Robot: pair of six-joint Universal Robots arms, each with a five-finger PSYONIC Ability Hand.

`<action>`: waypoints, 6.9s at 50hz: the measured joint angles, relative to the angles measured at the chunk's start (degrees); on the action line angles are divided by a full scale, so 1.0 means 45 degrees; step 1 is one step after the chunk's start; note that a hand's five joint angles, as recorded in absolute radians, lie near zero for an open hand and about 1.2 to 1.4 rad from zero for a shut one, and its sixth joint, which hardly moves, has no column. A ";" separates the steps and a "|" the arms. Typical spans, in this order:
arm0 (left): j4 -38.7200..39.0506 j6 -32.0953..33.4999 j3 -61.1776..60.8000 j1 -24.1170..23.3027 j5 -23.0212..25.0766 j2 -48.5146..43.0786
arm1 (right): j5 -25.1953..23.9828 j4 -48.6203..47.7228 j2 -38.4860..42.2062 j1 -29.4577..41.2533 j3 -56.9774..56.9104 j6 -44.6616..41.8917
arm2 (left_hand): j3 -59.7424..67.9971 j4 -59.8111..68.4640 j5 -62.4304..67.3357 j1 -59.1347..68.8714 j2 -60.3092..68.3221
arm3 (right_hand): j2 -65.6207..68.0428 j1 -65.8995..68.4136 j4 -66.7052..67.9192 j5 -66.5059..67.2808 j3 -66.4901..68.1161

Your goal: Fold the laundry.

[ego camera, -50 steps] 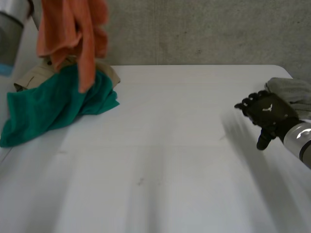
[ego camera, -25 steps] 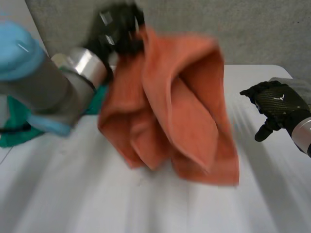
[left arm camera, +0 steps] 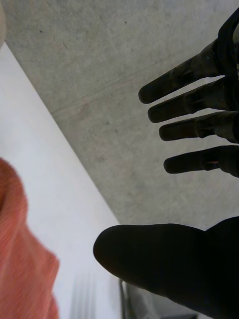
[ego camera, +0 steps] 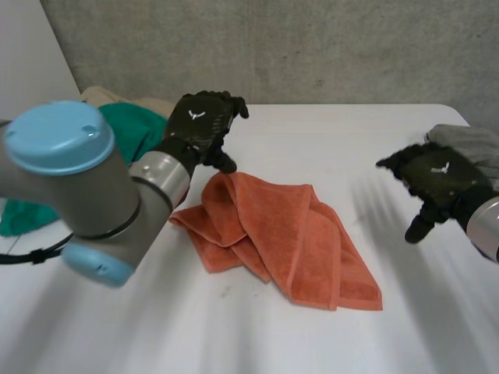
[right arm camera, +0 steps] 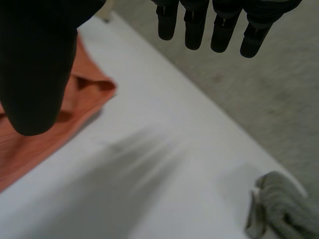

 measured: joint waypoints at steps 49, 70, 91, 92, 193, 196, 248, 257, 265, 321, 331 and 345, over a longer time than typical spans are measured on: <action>0.1809 0.7254 -0.3144 -0.3685 -0.2390 0.1806 | 0.0935 0.2036 0.7432 0.2667 -0.7048 0.4714 | 0.8964 0.9294 0.8503 0.7979 0.9024 | 0.0000 0.0000 0.0000 0.0000 0.0000; 0.1718 0.8424 -0.4558 -0.2170 -0.2246 0.2845 | -0.0554 0.2184 0.7061 0.3719 -0.7955 0.6017 | 0.9019 0.9319 0.8503 0.7980 0.9036 | 1.2278 1.1587 1.2602 1.2134 1.2402; 0.1666 0.8294 -0.4454 0.0126 0.0177 0.3352 | 0.2038 0.0292 0.3274 0.3305 -0.5227 0.2901 | 0.9089 0.9346 0.8752 0.8029 0.9104 | 0.0225 0.0125 0.0363 0.0146 0.0328; 0.1684 0.8273 -0.4559 0.0105 0.0184 0.3257 | 0.1999 0.0773 0.3663 0.3397 -0.5082 0.3346 | 0.9089 0.9346 0.8750 0.8029 0.9104 | -0.0022 -0.0012 0.0096 0.0010 0.0054; 0.5827 0.7954 -0.4958 0.1538 0.3373 0.1338 | 0.2673 -0.3042 0.2800 0.3528 -0.2640 0.0857 | 0.9122 0.9361 0.8987 0.8083 0.9148 | 1.2279 1.1204 1.2675 1.2455 1.2493; 0.5811 0.8716 -0.5736 0.1574 0.3786 0.0575 | 0.2675 -0.2948 0.3529 0.3729 -0.1904 0.0696 | 0.8968 0.9194 0.8870 0.8013 0.8928 | 1.2279 1.1204 1.2675 1.2455 1.2493; 0.0518 0.1440 -0.5271 0.1736 -0.1437 0.0646 | 0.2728 -0.2924 0.4819 0.4007 -0.0965 0.0610 | 0.0415 0.0429 0.0471 0.0374 0.0332 | 1.2279 1.1204 1.2675 1.2455 1.2493; -0.0525 0.0301 -0.4812 0.2359 -0.0022 -0.0225 | 0.2724 -0.2926 0.4809 0.3998 -0.1037 0.0610 | 0.0665 0.0805 0.0841 0.0399 0.0600 | 1.2278 1.1204 1.2676 1.2455 1.2493; -0.1275 -0.0416 -0.4143 0.2323 0.0471 -0.1061 | 0.2726 -0.2966 0.4800 0.4004 -0.1102 0.0643 | 0.6767 0.6813 0.6738 0.6829 0.6772 | 1.2278 1.1204 1.2676 1.2455 1.2493; -0.1831 -0.0215 -0.4331 0.2147 0.0501 0.1815 | -0.3868 0.0497 1.3082 0.2712 -1.4001 -0.9866 | 0.9059 0.9295 0.8819 0.7952 0.9105 | 0.3852 0.3980 0.3961 0.3729 0.3917; -0.1820 -0.0200 -0.4160 0.2288 0.0461 0.2106 | -0.2956 0.0099 1.2920 0.2996 -1.4661 -1.0257 | 0.9059 0.9296 0.8819 0.7952 0.9106 | 1.2291 1.1540 1.2612 1.2117 1.2442; -0.1861 0.1361 -0.3427 0.3698 0.0670 0.5054 | -0.0194 0.0169 0.5701 0.0717 -0.9991 -0.6939 | 0.9107 0.9342 0.8911 0.7952 0.9142 | 1.2291 1.1540 1.2659 1.2145 1.2443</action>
